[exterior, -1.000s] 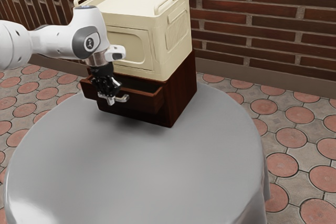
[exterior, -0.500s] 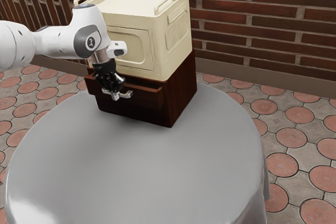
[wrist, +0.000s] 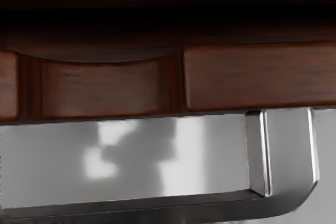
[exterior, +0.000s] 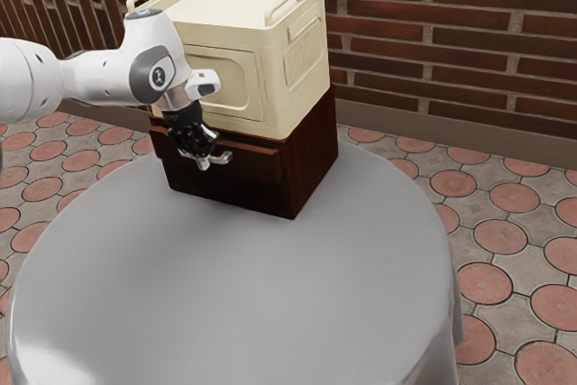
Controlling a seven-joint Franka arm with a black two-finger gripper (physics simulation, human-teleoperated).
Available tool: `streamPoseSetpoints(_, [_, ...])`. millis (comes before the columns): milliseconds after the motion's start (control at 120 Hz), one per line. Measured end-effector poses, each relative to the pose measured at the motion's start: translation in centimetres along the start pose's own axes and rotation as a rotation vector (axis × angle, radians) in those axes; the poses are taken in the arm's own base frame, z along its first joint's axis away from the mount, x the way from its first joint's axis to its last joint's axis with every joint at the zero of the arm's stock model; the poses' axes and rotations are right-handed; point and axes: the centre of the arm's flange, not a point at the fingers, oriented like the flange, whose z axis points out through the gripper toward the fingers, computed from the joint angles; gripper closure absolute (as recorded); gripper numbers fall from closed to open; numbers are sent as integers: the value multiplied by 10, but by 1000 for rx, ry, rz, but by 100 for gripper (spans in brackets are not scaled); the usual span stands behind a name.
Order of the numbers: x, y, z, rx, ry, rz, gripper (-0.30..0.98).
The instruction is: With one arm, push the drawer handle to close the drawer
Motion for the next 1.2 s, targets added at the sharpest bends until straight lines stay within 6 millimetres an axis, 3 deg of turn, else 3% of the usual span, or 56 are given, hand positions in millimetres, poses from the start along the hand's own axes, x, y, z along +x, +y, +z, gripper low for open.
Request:
streamPoseSetpoints(292, [6,-6,-2,11,46,-17,79])
streamPoseSetpoints(692, [12,-16,-3,35,55,100,79])
streamPoseSetpoints(975, [14,-16,-3,32,69,123,79])
streamPoseSetpoints(1033, [12,-9,-4,28,72,112,79])
streamPoseSetpoints(1067, [5,-7,-13,27,74,102,79])
streamPoseSetpoints(1108, [-5,-5,-38,28,83,88,79])
streamPoseSetpoints(1167, [-28,11,-109,32,104,90,79])
streamPoseSetpoints(1200, [-46,32,-153,34,114,112,79])
